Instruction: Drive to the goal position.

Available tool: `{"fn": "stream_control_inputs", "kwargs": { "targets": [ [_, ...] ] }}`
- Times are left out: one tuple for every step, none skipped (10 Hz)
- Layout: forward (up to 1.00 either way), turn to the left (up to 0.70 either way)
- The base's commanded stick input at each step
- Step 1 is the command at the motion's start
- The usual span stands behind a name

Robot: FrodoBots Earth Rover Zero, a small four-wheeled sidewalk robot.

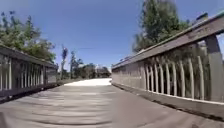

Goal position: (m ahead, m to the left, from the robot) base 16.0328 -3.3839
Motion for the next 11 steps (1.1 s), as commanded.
{"fn": "stream_control_inputs", "kwargs": {
  "targets": [
    [0.70,0.00],
    [0.70,0.00],
    [0.70,0.00],
    [0.70,0.00],
    [0.70,0.00],
    [0.70,0.00],
    [0.70,0.00],
    [0.70,0.00],
    [0.70,0.00],
    [0.70,0.00],
    [0.70,0.00]
  ]
}}
